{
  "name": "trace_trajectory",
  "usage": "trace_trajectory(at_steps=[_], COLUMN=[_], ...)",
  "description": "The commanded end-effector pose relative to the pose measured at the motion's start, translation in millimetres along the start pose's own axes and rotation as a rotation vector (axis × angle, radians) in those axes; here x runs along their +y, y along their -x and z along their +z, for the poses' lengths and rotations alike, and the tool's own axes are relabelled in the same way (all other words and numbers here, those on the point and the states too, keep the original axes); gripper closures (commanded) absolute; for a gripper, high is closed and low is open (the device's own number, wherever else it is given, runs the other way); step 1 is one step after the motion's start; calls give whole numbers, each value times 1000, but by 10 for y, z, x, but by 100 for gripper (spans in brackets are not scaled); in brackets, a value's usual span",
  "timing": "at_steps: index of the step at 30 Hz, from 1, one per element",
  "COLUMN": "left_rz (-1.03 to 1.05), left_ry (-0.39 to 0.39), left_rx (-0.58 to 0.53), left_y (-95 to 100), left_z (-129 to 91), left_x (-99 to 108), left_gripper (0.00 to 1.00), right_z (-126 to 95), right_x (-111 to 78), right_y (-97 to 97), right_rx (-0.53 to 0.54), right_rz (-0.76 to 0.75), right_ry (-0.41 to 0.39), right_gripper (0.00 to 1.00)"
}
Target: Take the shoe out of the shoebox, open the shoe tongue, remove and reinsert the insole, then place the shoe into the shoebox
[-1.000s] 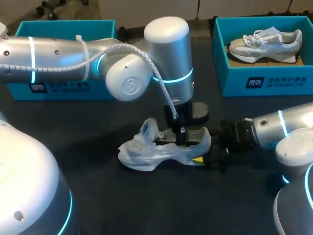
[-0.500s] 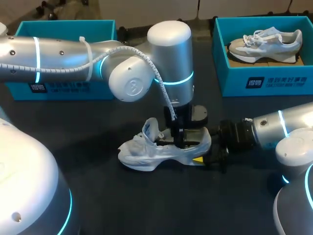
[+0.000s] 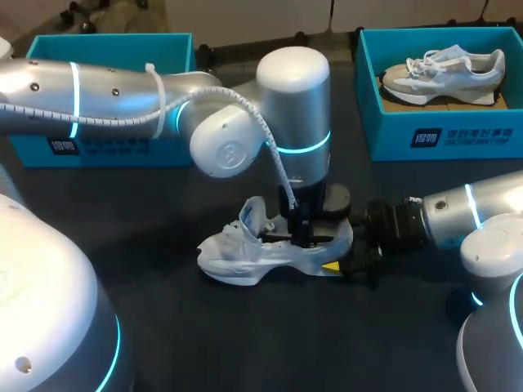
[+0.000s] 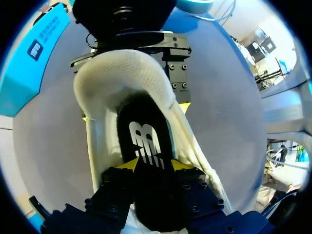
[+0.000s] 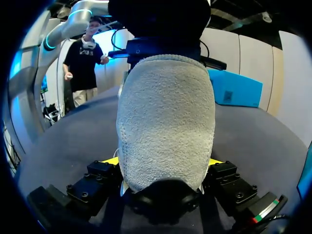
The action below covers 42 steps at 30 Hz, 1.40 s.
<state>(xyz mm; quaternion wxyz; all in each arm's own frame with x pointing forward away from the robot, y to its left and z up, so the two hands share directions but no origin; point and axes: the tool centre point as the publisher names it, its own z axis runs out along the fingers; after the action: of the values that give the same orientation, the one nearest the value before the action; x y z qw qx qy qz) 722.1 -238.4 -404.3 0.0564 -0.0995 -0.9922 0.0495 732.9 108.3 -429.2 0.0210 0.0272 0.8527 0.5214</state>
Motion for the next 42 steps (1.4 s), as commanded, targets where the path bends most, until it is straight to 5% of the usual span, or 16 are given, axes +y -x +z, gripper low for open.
trace_trajectory(at_steps=[1, 11, 20, 22, 29, 42], left_rz=[24, 60, 93, 98, 88, 80], left_ry=[-7, -9, 6, 9, 15, 3], left_rx=[-40, -160, -185, -185, -152, -107], left_y=[-51, 25, 123, 139, 155, 60], left_z=[124, 311, 430, 448, 439, 25], left_x=[9, 45, 37, 45, 104, 182], left_gripper=[61, 51, 80, 99, 100, 100], right_z=[44, 44, 44, 44, 44, 44], right_x=[-93, -93, -93, -93, -93, -93], right_y=[47, 47, 47, 47, 47, 47], right_rx=[-2, -2, -2, -2, -2, -2], right_rz=[0, 0, 0, 0, 0, 0], right_ry=[-2, -2, -2, -2, -2, -2], right_gripper=[100, 100, 100, 100, 100, 100])
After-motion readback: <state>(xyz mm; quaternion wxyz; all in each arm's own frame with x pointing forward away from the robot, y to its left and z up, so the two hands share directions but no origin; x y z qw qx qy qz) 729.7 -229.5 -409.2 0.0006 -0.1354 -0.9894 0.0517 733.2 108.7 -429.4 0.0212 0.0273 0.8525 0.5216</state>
